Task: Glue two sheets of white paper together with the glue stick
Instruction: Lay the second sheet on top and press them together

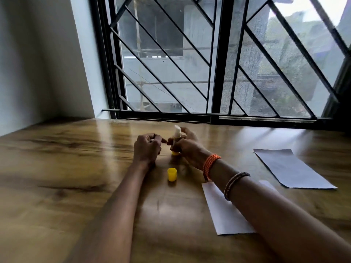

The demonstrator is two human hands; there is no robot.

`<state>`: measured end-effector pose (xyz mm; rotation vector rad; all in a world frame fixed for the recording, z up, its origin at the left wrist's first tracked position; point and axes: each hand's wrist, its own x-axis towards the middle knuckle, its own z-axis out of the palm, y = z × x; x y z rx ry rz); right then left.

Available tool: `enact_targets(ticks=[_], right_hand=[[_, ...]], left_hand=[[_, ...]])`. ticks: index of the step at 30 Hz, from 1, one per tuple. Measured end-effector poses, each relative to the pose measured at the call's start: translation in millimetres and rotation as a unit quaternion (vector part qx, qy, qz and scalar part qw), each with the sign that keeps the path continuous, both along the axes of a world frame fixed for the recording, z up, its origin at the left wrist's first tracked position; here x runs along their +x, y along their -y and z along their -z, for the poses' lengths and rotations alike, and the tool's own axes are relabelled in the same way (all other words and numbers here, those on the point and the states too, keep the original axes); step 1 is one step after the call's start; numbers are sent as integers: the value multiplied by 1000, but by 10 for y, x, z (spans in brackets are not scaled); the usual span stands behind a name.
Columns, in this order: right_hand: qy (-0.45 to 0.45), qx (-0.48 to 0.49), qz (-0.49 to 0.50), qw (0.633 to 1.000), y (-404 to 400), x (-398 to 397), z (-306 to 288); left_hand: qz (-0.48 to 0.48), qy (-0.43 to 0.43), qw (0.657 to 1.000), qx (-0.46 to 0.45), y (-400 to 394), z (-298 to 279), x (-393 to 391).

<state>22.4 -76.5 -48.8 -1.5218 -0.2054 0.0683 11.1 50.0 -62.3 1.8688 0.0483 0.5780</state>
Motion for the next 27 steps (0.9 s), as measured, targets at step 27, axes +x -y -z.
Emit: enact_targets(ticks=[27], right_hand=[[-1,-360,350,865,2718,-423,39]], left_hand=[[293,140,928,184,1334,-136,-761]])
